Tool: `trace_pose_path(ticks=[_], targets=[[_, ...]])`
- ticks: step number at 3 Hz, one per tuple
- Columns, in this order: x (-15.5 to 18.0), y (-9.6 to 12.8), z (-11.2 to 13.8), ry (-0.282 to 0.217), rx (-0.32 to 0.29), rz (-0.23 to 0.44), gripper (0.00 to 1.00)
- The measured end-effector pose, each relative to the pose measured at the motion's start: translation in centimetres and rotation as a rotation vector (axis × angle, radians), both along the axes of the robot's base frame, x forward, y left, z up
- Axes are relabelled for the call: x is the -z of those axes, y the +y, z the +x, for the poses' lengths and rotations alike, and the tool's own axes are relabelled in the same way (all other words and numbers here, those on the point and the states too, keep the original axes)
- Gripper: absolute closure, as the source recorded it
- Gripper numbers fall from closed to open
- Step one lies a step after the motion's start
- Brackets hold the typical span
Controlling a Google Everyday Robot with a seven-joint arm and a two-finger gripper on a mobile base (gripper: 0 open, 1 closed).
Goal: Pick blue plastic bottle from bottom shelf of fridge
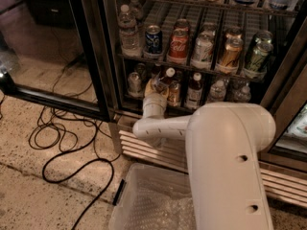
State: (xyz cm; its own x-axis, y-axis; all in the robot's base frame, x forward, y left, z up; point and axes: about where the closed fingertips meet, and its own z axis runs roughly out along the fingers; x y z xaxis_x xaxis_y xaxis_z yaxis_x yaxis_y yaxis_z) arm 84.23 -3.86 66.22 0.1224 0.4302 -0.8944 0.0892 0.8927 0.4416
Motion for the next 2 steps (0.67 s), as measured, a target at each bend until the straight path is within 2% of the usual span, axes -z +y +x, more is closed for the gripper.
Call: trace_pose_path(ticks=[1, 2], targets=[[-0.30, 0.40, -0.01, -0.003, -0.006, 0.006, 1.00], [-0.59, -0.38, -0.70, 0.005, 0.011, 0.024, 1.00]])
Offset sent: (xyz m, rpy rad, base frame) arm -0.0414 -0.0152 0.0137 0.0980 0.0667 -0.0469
